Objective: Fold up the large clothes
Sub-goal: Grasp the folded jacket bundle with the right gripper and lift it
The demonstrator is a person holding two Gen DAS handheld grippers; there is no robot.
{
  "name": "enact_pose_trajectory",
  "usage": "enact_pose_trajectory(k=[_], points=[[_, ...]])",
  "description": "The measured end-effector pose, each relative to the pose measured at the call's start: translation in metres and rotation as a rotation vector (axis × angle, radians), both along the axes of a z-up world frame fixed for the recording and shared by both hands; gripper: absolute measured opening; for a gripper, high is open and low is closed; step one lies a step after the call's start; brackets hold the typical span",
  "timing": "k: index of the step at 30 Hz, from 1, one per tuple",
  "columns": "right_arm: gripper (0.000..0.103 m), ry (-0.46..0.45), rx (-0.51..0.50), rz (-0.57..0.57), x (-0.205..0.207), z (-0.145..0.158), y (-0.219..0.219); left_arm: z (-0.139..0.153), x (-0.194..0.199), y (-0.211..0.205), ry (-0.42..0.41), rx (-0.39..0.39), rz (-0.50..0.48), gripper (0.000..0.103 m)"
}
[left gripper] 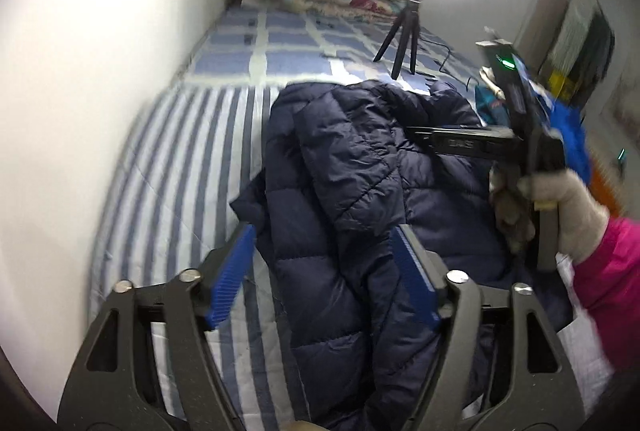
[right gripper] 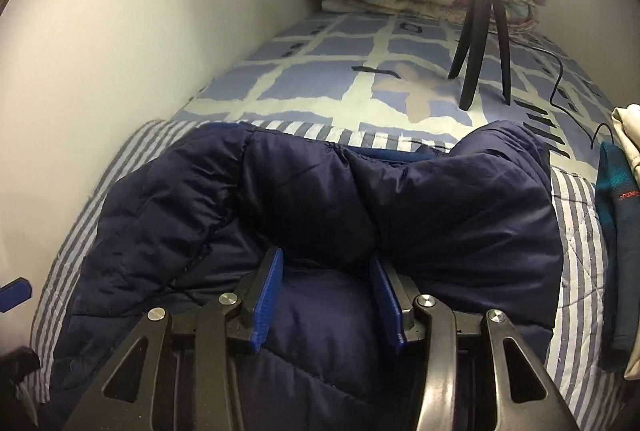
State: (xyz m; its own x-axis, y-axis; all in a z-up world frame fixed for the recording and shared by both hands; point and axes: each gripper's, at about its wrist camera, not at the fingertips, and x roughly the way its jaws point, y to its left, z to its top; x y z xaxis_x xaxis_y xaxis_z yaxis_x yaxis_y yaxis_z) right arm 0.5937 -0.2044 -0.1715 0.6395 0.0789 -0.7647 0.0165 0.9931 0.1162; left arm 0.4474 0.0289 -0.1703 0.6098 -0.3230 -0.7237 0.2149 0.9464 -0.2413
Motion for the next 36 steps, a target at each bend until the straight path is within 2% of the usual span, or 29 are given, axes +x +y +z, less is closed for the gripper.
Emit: enact_pose_trajectory(k=[3, 4, 6, 8, 10, 15, 17, 19, 21, 25, 30, 36], points=[[0.047, -0.026, 0.049, 0.018, -0.019, 0.017, -0.009, -0.005, 0.012, 0.016, 0.058, -0.071, 0.002, 0.076], [0.050, -0.044, 0.052, 0.018, -0.029, 0.024, -0.014, -0.007, 0.015, 0.020, 0.070, -0.091, 0.004, 0.077], [0.060, -0.080, 0.084, 0.020, -0.052, 0.037, -0.026, -0.012, 0.022, 0.029, 0.115, -0.156, 0.001, 0.077], [0.075, -0.113, 0.126, 0.011, -0.080, 0.046, -0.043, -0.017, 0.027, 0.035, 0.150, -0.222, 0.004, 0.077], [0.079, -0.133, 0.173, -0.002, -0.106, 0.049, -0.063, -0.023, 0.034, 0.038, 0.181, -0.274, 0.003, 0.079], [0.089, -0.093, 0.328, -0.015, -0.154, 0.028, -0.111, -0.046, 0.049, 0.055, 0.284, -0.454, 0.025, 0.080], [0.089, -0.063, 0.379, -0.038, -0.165, 0.012, -0.127, -0.054, 0.052, 0.060, 0.309, -0.487, 0.035, 0.080], [0.091, -0.045, 0.451, -0.063, -0.172, -0.006, -0.142, -0.061, 0.055, 0.065, 0.327, -0.516, 0.039, 0.080], [0.093, -0.039, 0.534, -0.075, -0.175, -0.019, -0.152, -0.069, 0.058, 0.068, 0.350, -0.581, 0.032, 0.080], [0.094, -0.010, 0.668, -0.062, -0.167, -0.042, -0.157, -0.079, 0.063, 0.071, 0.368, -0.626, 0.019, 0.080], [0.094, -0.016, 0.668, -0.016, -0.156, -0.048, -0.144, -0.079, 0.069, 0.072, 0.367, -0.672, -0.002, 0.080], [0.093, -0.019, 0.684, -0.008, -0.144, -0.054, -0.136, -0.084, 0.079, 0.062, 0.371, -0.685, -0.018, 0.080]])
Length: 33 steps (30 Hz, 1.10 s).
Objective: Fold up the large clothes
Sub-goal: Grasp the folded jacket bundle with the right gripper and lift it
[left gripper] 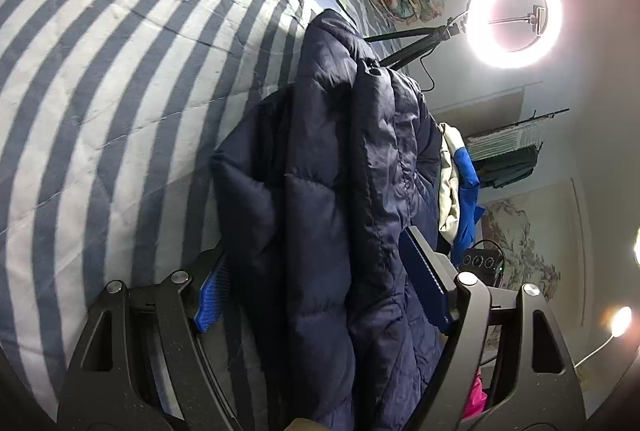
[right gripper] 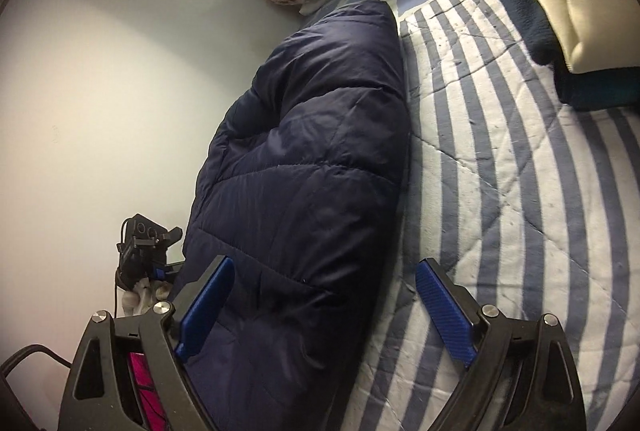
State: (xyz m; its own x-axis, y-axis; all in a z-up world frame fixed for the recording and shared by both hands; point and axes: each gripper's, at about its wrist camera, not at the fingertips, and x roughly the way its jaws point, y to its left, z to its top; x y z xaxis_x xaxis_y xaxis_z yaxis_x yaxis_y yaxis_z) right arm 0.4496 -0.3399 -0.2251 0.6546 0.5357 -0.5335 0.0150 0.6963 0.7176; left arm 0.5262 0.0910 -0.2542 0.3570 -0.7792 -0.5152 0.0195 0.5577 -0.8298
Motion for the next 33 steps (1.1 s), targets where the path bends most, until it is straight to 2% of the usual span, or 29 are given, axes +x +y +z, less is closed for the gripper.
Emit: enact_pose_trajectory(k=[4, 9, 12, 16, 18, 20, 23, 27, 33], points=[[0.084, -0.002, 0.029, 0.019, 0.013, -0.002, 0.009, -0.001, 0.010, -0.017, -0.003, -0.005, -0.005, 0.080], [0.080, 0.005, -0.036, 0.028, 0.021, -0.001, 0.025, 0.003, 0.010, -0.029, -0.033, 0.072, -0.019, 0.079], [0.072, 0.018, -0.045, 0.017, 0.022, -0.002, 0.026, 0.005, 0.007, -0.035, -0.049, 0.124, -0.013, 0.069], [0.056, 0.040, -0.085, 0.001, 0.028, -0.001, 0.032, 0.015, -0.001, -0.052, -0.115, 0.223, -0.021, 0.046], [0.049, 0.045, -0.132, -0.005, 0.029, 0.002, 0.037, 0.024, -0.007, -0.062, -0.166, 0.284, -0.028, 0.038], [0.036, 0.041, -0.185, -0.007, 0.030, 0.008, 0.043, 0.034, -0.013, -0.070, -0.212, 0.333, -0.035, 0.029], [0.025, 0.022, -0.286, 0.000, 0.029, 0.025, 0.059, 0.047, -0.023, -0.081, -0.273, 0.404, -0.038, 0.025], [0.020, 0.013, -0.417, 0.010, 0.026, 0.043, 0.077, 0.057, -0.035, -0.088, -0.320, 0.456, -0.036, 0.022], [0.018, 0.004, -0.608, 0.038, 0.013, 0.071, 0.100, 0.078, -0.054, -0.097, -0.374, 0.484, -0.050, 0.019]])
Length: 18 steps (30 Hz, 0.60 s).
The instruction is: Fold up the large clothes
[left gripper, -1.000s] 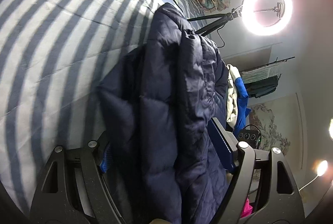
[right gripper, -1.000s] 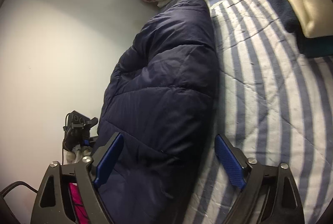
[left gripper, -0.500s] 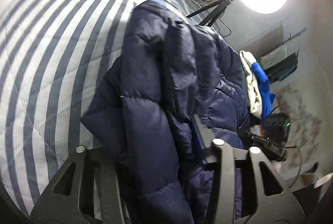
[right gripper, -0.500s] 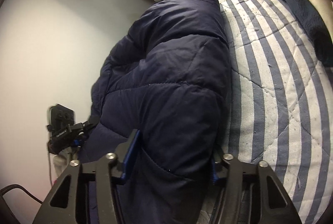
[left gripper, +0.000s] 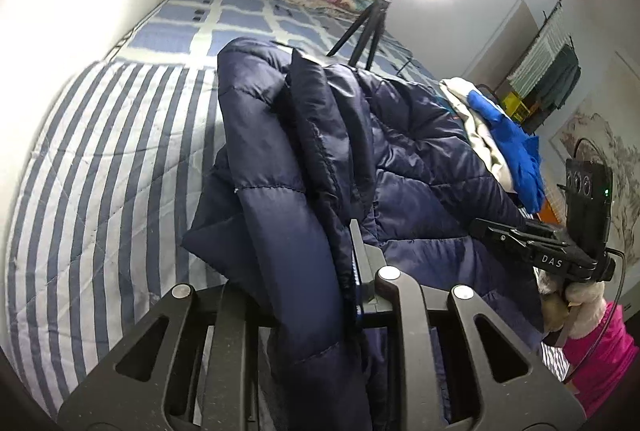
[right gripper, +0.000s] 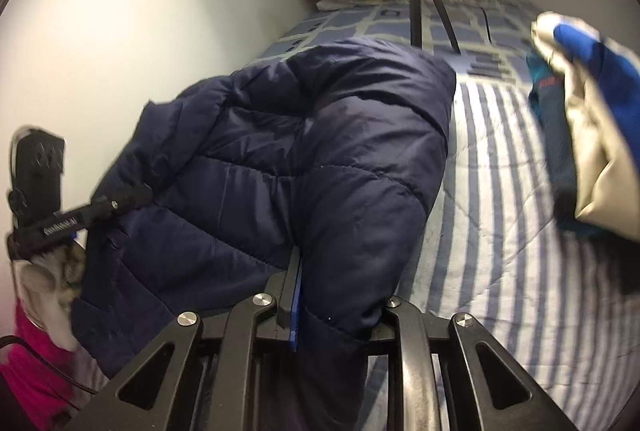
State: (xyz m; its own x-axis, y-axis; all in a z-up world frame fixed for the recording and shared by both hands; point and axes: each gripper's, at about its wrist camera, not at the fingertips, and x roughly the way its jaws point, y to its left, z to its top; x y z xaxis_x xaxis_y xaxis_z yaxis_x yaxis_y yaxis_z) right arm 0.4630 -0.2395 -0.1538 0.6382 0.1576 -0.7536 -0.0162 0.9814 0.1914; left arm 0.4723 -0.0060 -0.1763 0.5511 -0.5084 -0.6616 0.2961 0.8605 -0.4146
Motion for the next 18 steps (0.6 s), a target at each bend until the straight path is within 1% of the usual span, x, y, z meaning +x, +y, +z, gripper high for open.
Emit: enact_pose_trajectory(k=[4, 9, 14, 18], points=[[0.017, -0.018, -0.109, 0.011, -0.017, 0.021, 0.001, 0.016, -0.011, -0.013, -0.031, 0.001, -0.025, 0.019], [0.017, -0.064, -0.214, -0.001, -0.044, 0.050, -0.007, 0.042, -0.028, -0.043, -0.095, 0.023, -0.068, 0.019], [0.017, -0.107, -0.288, -0.023, -0.071, 0.080, -0.025, 0.064, -0.036, -0.073, -0.136, 0.017, -0.108, 0.019], [0.017, -0.135, -0.296, -0.052, -0.091, 0.096, -0.043, 0.077, -0.036, -0.102, -0.156, 0.010, -0.139, 0.019]])
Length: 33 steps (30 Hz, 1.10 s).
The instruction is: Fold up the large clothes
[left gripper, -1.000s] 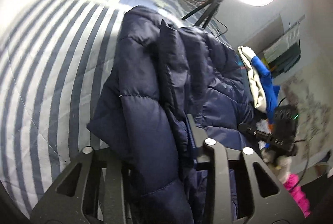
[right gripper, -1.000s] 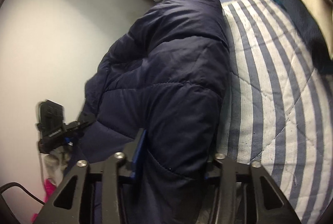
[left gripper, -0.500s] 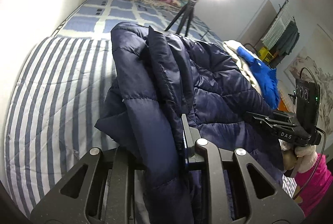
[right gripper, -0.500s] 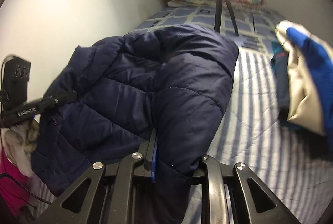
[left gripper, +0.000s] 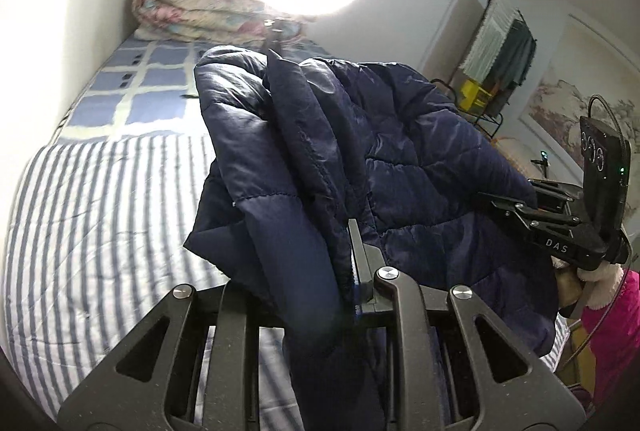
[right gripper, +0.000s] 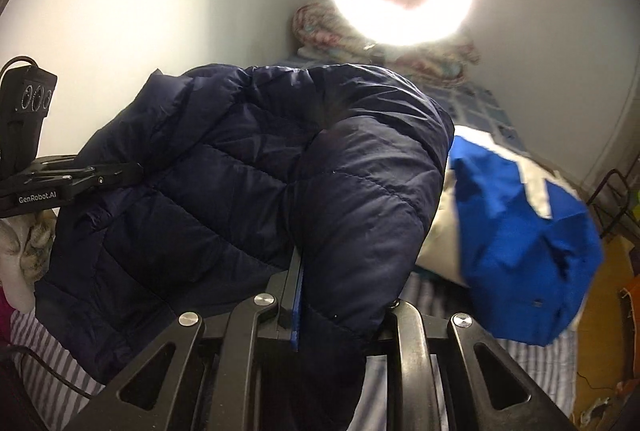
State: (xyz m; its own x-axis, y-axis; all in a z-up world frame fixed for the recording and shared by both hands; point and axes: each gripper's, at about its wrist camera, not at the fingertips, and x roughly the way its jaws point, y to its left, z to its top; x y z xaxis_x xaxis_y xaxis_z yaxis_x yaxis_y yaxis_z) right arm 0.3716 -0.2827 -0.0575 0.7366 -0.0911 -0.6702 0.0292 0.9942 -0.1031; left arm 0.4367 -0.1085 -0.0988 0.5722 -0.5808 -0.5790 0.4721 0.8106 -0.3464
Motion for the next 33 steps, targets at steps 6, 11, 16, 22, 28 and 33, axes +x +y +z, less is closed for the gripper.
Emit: enact_pose_trajectory(k=[6, 11, 16, 22, 28, 33], points=[[0.016, -0.038, 0.040, -0.055, -0.025, 0.015, -0.040, 0.012, 0.014, -0.042, 0.001, -0.009, -0.042, 0.018], [0.016, -0.066, 0.047, -0.100, -0.038, 0.027, -0.071, 0.023, 0.029, -0.079, -0.004, -0.017, -0.071, 0.018], [0.016, -0.075, 0.038, -0.148, -0.048, 0.039, -0.109, 0.029, 0.043, -0.121, -0.002, -0.036, -0.108, 0.018], [0.016, -0.081, -0.014, -0.198, -0.053, 0.055, -0.149, 0.034, 0.059, -0.164, -0.014, -0.052, -0.141, 0.018], [0.016, -0.076, -0.097, -0.238, -0.044, 0.069, -0.184, 0.039, 0.081, -0.212, -0.034, -0.052, -0.144, 0.018], [0.015, -0.074, -0.155, -0.253, -0.028, 0.078, -0.214, 0.045, 0.107, -0.253, -0.042, -0.065, -0.130, 0.018]])
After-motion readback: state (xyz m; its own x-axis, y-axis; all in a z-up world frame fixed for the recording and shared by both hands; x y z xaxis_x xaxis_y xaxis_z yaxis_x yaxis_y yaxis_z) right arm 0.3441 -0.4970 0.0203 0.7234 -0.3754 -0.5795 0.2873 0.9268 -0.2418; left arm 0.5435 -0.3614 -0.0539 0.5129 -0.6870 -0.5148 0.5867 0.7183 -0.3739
